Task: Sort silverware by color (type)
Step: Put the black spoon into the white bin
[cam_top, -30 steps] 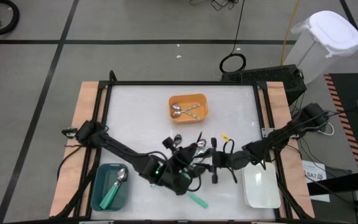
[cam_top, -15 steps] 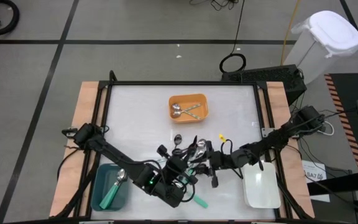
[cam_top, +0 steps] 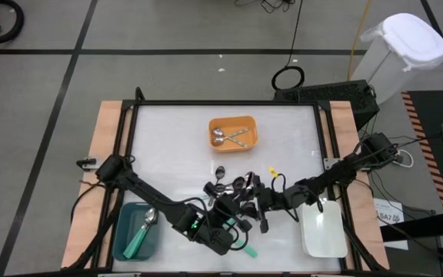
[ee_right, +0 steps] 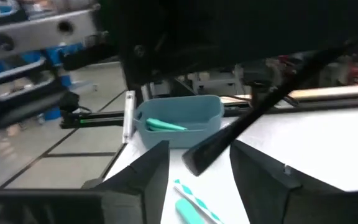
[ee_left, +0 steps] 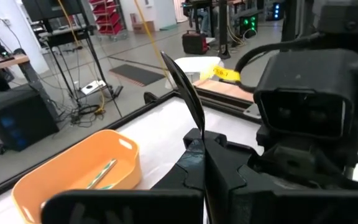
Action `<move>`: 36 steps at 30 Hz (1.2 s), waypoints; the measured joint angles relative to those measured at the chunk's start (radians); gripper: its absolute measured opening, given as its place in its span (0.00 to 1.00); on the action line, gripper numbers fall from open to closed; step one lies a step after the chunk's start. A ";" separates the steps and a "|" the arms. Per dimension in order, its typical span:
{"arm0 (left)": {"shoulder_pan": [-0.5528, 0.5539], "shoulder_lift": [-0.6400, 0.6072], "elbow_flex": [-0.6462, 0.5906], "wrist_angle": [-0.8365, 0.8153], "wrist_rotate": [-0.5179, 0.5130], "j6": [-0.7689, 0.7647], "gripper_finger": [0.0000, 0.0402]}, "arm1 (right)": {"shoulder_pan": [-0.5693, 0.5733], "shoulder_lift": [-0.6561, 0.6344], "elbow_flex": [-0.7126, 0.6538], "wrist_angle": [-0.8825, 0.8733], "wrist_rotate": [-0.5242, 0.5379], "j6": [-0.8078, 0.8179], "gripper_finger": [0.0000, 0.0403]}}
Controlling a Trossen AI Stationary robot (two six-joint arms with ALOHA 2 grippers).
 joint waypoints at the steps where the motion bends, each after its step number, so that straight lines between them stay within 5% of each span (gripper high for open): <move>1: 0.000 0.000 0.000 0.001 0.000 0.000 0.00 | 0.000 0.000 0.000 0.011 -0.022 -0.006 0.42; 6: 0.000 0.000 0.000 0.011 0.001 0.001 0.00 | 0.000 0.000 0.000 0.037 -0.055 -0.018 0.41; 18: 0.000 0.000 0.000 0.019 0.012 0.003 0.00 | -0.006 0.000 0.000 0.052 -0.051 -0.021 0.10; 31: -0.001 0.000 0.000 0.027 0.056 0.004 0.00 | -0.037 0.000 0.000 0.010 -0.052 -0.001 0.27; 36: -0.001 0.000 0.000 0.029 0.056 0.004 0.00 | -0.040 0.000 0.000 -0.014 -0.052 0.000 0.22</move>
